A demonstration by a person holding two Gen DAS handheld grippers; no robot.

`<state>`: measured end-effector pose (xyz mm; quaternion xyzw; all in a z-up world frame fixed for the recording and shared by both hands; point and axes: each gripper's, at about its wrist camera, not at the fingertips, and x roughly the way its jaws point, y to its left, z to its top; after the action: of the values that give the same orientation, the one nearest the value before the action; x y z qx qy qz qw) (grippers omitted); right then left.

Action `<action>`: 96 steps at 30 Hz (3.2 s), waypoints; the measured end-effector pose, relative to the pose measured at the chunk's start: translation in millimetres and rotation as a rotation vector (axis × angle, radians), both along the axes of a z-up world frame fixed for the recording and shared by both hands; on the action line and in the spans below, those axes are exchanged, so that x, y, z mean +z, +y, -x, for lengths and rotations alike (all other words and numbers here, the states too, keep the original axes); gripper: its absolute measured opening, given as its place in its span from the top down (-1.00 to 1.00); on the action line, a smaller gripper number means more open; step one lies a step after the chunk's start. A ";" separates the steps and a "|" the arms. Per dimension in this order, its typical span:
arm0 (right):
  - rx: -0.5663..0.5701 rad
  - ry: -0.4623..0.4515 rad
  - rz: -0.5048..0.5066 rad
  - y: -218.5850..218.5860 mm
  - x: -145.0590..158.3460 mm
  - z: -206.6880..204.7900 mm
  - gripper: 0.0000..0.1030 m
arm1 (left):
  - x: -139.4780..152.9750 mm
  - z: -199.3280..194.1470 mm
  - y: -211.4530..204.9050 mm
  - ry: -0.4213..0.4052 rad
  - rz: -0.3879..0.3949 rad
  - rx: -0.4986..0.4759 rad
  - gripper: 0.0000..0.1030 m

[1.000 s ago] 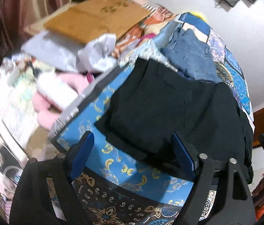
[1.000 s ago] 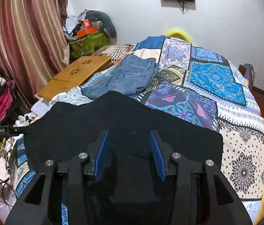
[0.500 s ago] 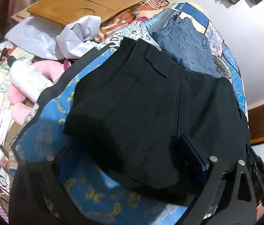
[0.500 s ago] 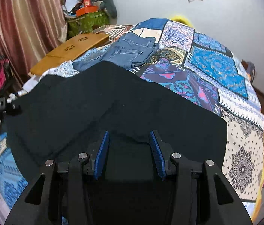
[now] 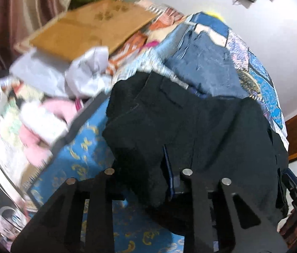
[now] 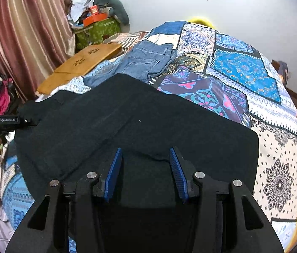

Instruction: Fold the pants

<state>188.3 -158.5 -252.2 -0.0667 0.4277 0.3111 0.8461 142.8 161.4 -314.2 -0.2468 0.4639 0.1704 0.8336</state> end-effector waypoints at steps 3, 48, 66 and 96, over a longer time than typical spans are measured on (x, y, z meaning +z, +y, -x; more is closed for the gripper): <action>-0.023 -0.005 -0.015 -8.7 5.0 0.8 0.15 | 30.6 -2.5 -11.6 -0.063 -0.094 -0.031 0.52; -0.293 0.130 -0.159 -150.4 -32.1 31.8 0.10 | 72.6 -83.7 -358.0 -0.093 -0.145 -0.982 0.52; -0.325 0.107 -0.141 -165.3 -20.8 51.1 0.03 | 138.5 -83.5 -265.3 -0.240 -0.229 -0.839 -0.43; -0.374 0.083 -0.010 -160.7 -28.4 -9.6 0.03 | 2.3 -149.0 -157.2 0.106 -0.385 -0.845 -0.51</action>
<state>197.9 -319.1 -280.6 0.0310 0.4655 0.1530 0.8712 291.9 4.2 -311.9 0.1319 0.5256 -0.0889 0.8357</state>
